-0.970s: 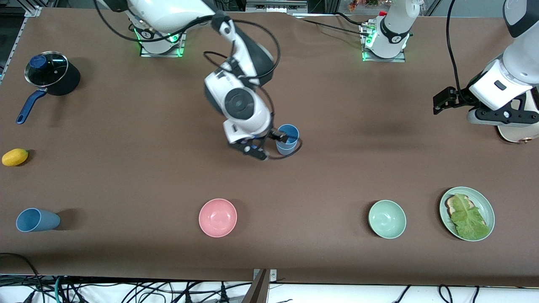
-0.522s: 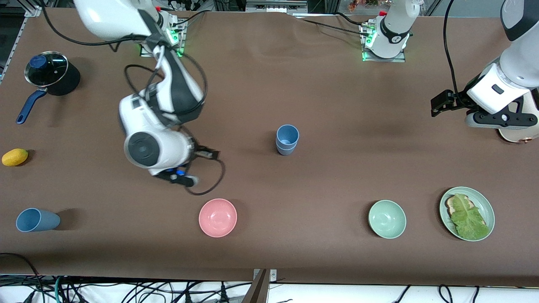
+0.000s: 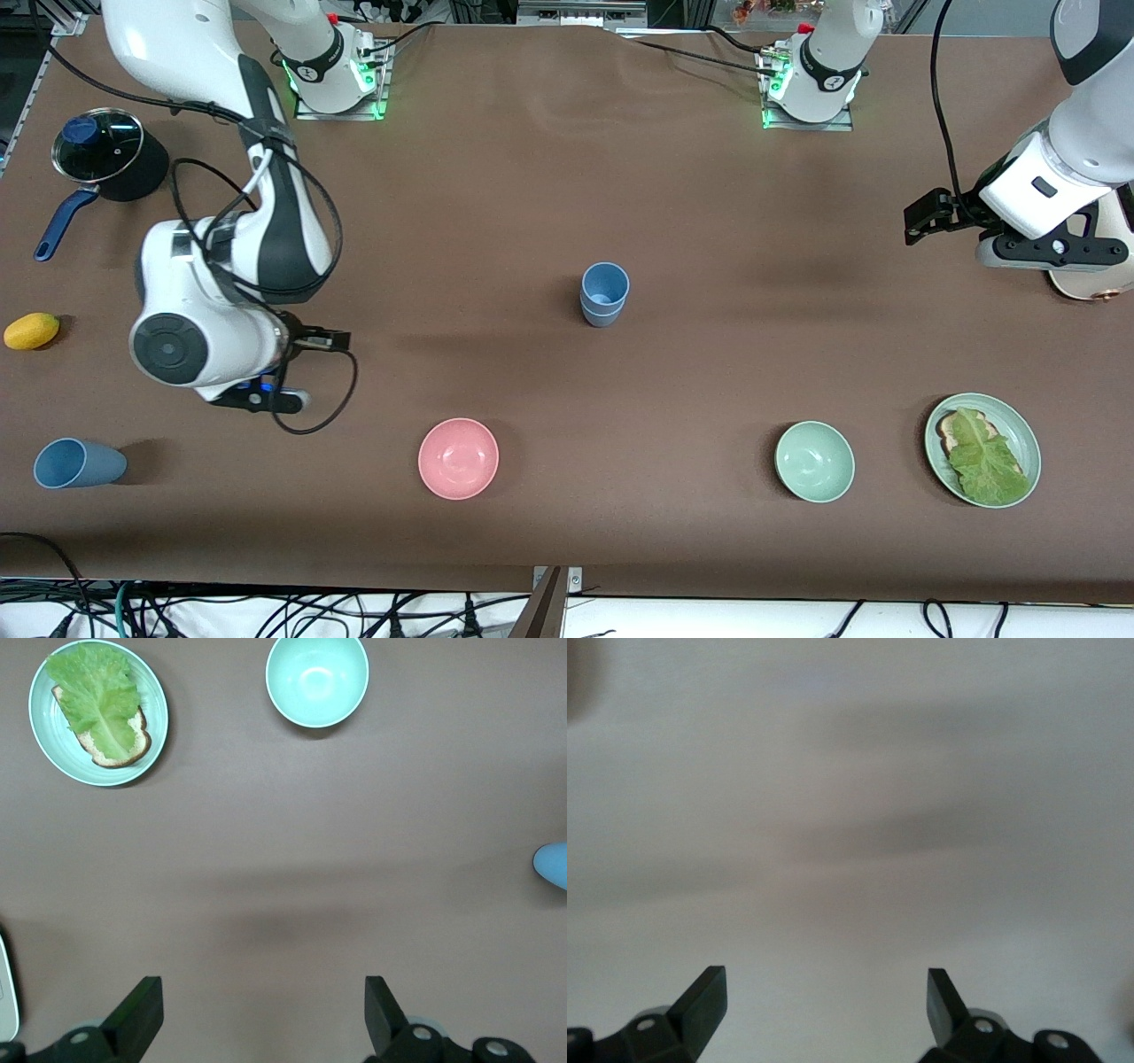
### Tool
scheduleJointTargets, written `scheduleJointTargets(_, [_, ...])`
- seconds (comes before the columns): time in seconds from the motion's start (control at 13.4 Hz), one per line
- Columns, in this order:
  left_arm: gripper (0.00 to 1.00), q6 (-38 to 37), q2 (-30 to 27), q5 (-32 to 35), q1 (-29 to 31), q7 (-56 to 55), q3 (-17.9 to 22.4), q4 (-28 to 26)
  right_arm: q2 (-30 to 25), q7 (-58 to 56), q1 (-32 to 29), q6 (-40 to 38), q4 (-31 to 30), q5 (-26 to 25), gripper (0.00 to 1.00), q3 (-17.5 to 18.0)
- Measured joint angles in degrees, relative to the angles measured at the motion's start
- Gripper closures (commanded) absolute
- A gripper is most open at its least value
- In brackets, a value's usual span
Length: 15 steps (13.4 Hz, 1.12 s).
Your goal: Stack blue cups with both arms
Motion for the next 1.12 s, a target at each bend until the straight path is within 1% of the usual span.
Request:
scheduleJointTargets(0.07, [0.00,-0.13,0.01,0.00,-0.02,-0.31,-0.02,0.01,-1.25,-0.23,-1.12,0.04,-1.05,-0.13,0.00,-0.07])
scheduleJointTargets(0.15, [0.00,-0.33,0.03,-0.01,-0.03,-0.42,-0.04,0.03,-3.21,-0.69,-3.05,0.16,-2.61,-0.34,0.00,0.77])
scheduleJointTargets(0.22, [0.00,-0.56,0.04,-0.01,-0.03,-0.47,-0.04,0.05,-5.98,-1.29,-5.71,0.77,-4.94,-1.90,0.00,3.12])
scheduleJointTargets(0.3, [0.00,-0.75,0.06,-0.02,-0.04,-0.49,-0.04,0.07,-9.49,-1.60,-7.99,2.63,-8.33,-5.18,0.00,6.04])
scheduleJointTargets(0.37, [0.00,-0.90,0.08,-0.02,-0.04,-0.50,-0.04,0.09,-13.29,-1.60,-9.18,4.67,-12.37,-8.04,0.00,8.46])
scheduleJointTargets(0.45, [0.00,-1.01,0.10,-0.02,-0.05,-0.51,-0.04,0.10,-17.21,-1.35,-10.00,5.87,-16.53,-9.50,0.00,10.50])
scheduleJointTargets(0.52, [0.00,-1.07,0.11,-0.02,-0.06,-0.52,-0.04,0.12,-20.72,-1.18,-11.65,6.45,-19.91,-10.19,0.00,12.71])
scheduleJointTargets(0.6, [0.00,-1.10,0.11,-0.03,-0.06,-0.52,-0.05,0.14,-24.19,-1.17,-14.57,6.76,-22.63,-10.50,0.00,15.33])
scheduleJointTargets(0.67, [0.00,-1.13,0.13,-0.03,-0.06,-0.53,-0.06,0.17,-27.27,-1.34,-17.37,6.78,-24.42,-10.53,0.00,16.95])
scheduleJointTargets(0.75, [0.00,-1.20,0.13,-0.03,-0.07,-0.53,-0.07,0.20,-30.08,-2.09,-19.57,6.18,-25.42,-10.52,0.00,17.62])
scheduleJointTargets(0.9, [0.00,-1.44,0.14,-0.03,-0.07,-0.59,-0.07,0.23,-34.29,-4.07,-22.24,3.25,-25.67,-9.86,0.00,17.86])
scheduleJointTargets(1.12, [0.00,-1.49,0.15,-0.03,-0.07,-1.30,-0.08,0.25,-38.06,-4.53,-23.03,1.79,-25.65,-8.18,0.00,18.06])
